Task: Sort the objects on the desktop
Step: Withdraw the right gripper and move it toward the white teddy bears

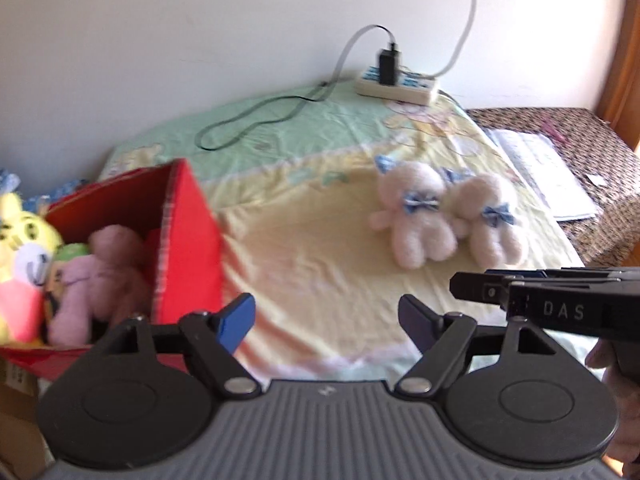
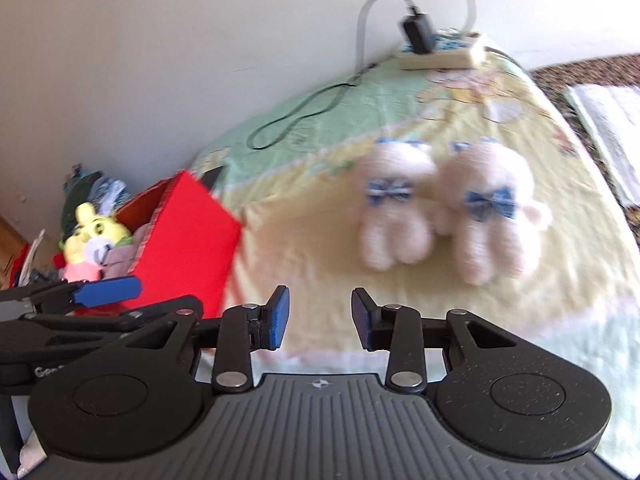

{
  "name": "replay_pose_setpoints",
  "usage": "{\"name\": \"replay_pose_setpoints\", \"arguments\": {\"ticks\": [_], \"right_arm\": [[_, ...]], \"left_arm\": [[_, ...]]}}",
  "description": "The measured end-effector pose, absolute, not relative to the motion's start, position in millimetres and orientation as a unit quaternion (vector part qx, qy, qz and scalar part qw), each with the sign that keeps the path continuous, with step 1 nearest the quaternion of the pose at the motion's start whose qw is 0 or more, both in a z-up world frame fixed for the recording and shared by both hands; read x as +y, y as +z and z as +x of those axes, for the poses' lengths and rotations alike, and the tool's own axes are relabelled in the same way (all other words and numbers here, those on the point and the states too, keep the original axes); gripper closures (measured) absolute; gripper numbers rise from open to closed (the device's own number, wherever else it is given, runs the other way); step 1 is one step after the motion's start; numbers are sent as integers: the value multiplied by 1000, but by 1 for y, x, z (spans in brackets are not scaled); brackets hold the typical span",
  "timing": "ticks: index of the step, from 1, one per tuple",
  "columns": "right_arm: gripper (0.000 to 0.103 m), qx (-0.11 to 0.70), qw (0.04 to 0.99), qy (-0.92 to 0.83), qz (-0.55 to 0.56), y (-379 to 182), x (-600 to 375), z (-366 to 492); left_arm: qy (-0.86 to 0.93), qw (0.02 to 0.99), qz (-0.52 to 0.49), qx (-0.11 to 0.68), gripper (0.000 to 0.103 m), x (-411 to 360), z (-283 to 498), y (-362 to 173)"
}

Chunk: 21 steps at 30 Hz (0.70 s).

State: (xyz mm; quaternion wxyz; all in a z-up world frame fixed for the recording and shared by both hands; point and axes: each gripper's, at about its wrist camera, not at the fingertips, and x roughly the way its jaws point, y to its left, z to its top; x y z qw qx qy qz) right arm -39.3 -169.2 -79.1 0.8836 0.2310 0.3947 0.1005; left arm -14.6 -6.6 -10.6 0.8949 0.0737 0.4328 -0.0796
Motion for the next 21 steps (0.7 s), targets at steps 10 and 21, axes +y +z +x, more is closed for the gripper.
{"name": "replay_pose_setpoints", "arguments": {"ticks": [10, 21], "right_arm": [[63, 390, 880, 4, 271, -95, -242, -41], [56, 389, 863, -36, 320, -115, -291, -19]], "left_arm": [[-198, 871, 25, 449, 22, -59, 19, -43], [-264, 840, 6, 474, 30, -122, 64, -83]]}}
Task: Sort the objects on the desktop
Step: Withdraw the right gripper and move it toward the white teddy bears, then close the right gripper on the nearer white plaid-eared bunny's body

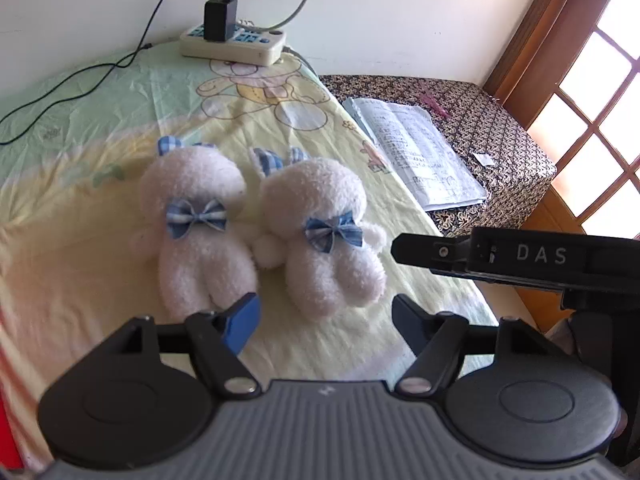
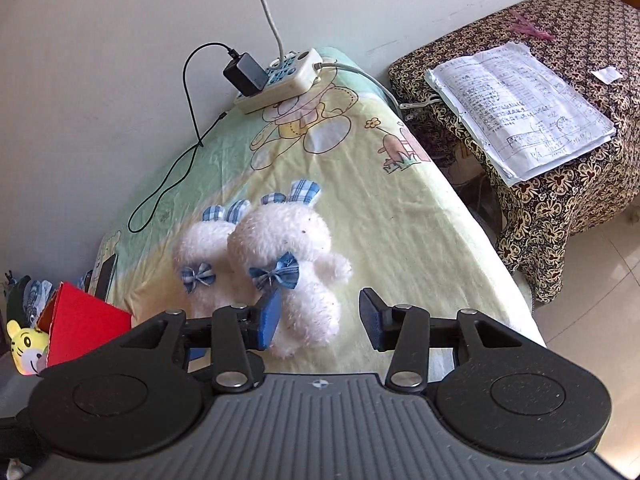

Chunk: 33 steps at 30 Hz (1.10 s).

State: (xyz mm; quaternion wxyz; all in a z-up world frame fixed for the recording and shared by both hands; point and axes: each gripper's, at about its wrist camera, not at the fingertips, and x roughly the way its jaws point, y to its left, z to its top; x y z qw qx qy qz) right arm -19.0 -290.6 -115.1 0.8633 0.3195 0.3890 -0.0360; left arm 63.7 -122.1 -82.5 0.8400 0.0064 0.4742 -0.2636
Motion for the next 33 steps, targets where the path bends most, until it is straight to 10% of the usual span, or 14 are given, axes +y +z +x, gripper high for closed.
{"name": "replay_pose_setpoints", "arguments": {"ticks": [25, 33], "right_arm": [[38, 394, 836, 52, 379, -147, -310, 54], [52, 402, 798, 83, 441, -154, -317, 44]], "left_arm": [[-297, 815, 1, 498, 37, -147, 111, -125], [-302, 810, 5, 503, 39, -144, 104, -120]]}}
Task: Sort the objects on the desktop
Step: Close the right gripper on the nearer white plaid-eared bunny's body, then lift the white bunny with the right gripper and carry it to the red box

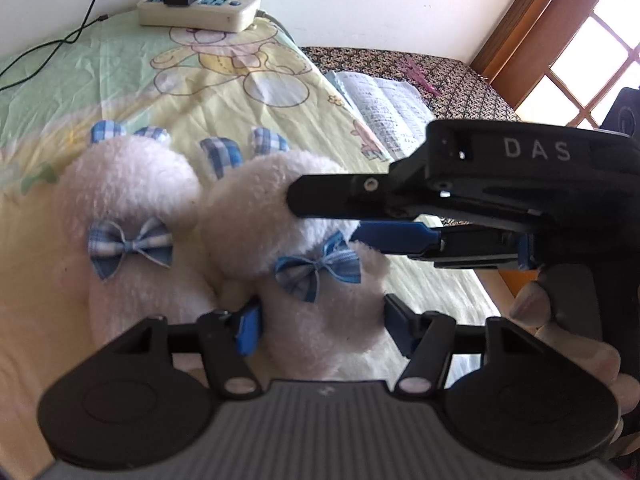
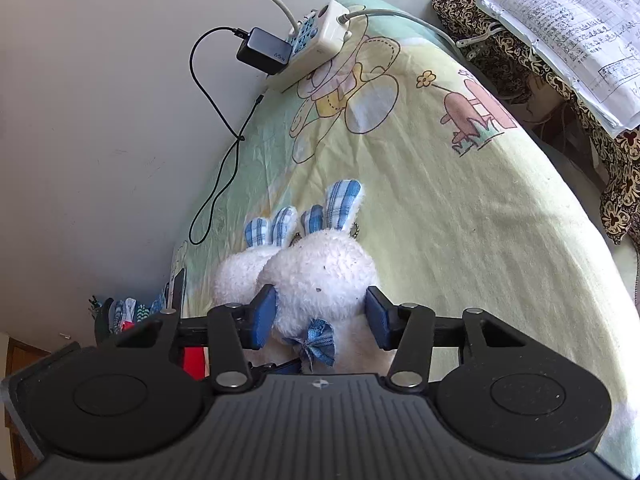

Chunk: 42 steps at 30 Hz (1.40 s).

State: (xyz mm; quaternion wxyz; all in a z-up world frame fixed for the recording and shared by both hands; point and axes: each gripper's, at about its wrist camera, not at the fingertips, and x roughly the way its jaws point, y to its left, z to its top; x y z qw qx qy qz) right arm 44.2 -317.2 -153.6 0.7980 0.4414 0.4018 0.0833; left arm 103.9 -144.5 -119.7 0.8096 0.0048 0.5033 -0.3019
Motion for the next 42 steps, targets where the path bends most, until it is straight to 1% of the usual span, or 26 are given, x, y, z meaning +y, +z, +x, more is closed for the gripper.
{"name": "replay_pose_setpoints", "arguments": {"ticks": [5, 10, 15, 25, 28, 31, 32, 33, 36, 39, 40, 42], "right_arm": [[52, 412, 797, 91, 433, -149, -310, 29], [52, 420, 783, 102, 447, -149, -305, 4], [52, 437, 767, 124, 453, -150, -287, -20], [50, 494, 730, 187, 434, -164, -222, -45], [47, 501, 735, 190, 415, -161, -211, -46], [46, 497, 759, 187, 377, -152, -203, -44], [44, 495, 767, 188, 363, -149, -200, -44], [43, 493, 776, 186, 347, -146, -197, -43], [40, 487, 798, 175, 309, -140, -192, -41], [36, 479, 807, 165, 302, -138, -193, -40], [36, 479, 807, 163, 305, -139, -195, -39], [36, 481, 806, 157, 309, -140, -196, -36]], "left_arm": [[-307, 806, 28, 506, 39, -143, 84, -114], [-312, 801, 63, 507, 39, -138, 52, -104], [-320, 792, 95, 511, 39, -119, 16, -97], [-295, 775, 84, 553, 39, -56, -35, -104], [-285, 780, 65, 553, 35, -44, -37, -103], [-279, 800, 59, 528, 22, -34, -41, -93], [-279, 806, 58, 519, 15, -33, -40, -89], [-279, 811, 60, 511, 13, -32, -40, -87], [-271, 819, 71, 500, 13, -43, -31, -85], [-272, 816, 65, 505, 13, -46, -21, -95], [-271, 815, 65, 508, 15, -48, -18, -101], [-262, 814, 68, 513, 24, -50, -16, -109]]}}
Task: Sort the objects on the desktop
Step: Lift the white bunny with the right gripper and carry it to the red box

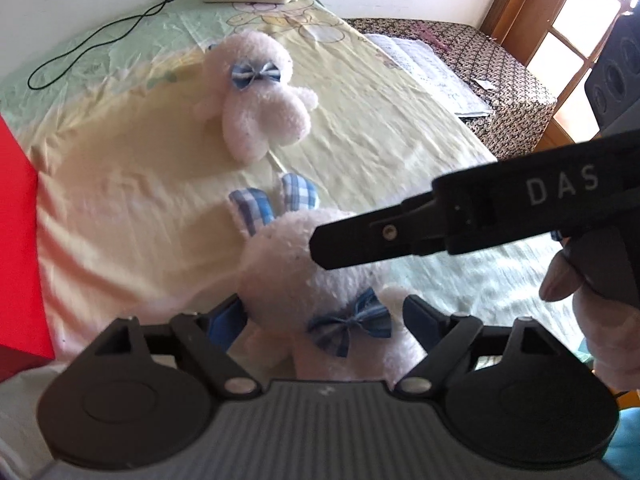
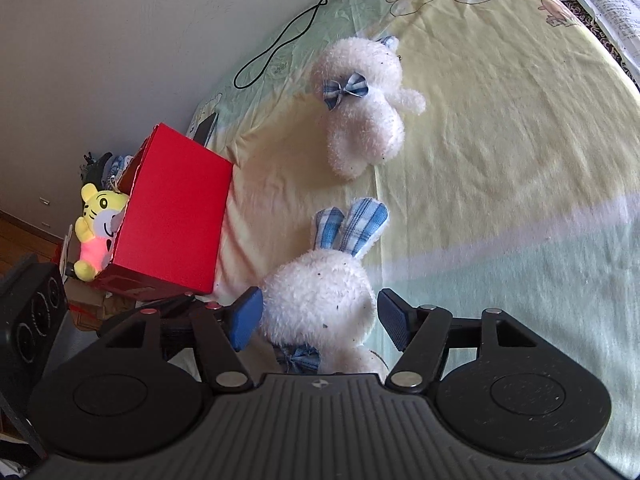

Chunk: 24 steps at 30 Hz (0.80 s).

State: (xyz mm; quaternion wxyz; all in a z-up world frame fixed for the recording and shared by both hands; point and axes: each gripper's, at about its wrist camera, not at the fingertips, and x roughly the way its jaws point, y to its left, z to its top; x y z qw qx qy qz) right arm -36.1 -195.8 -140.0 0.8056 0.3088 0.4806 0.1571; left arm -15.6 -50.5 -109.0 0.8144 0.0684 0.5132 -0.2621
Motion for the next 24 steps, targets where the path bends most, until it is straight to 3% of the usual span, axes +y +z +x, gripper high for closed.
{"name": "replay_pose_setpoints", "arguments": {"ticks": [6, 13, 24], "right_arm": [[37, 493, 789, 151, 333, -148, -193, -33], [42, 495, 778, 152, 354, -145, -196, -39], [42, 411, 821, 165, 360, -81, -157, -53]], "left_arm": [[-253, 823, 69, 504, 32, -52, -18, -105], [-263, 827, 74, 490, 33, -54, -21, -95], [-293, 865, 87, 399, 33, -1, -34, -22]]}}
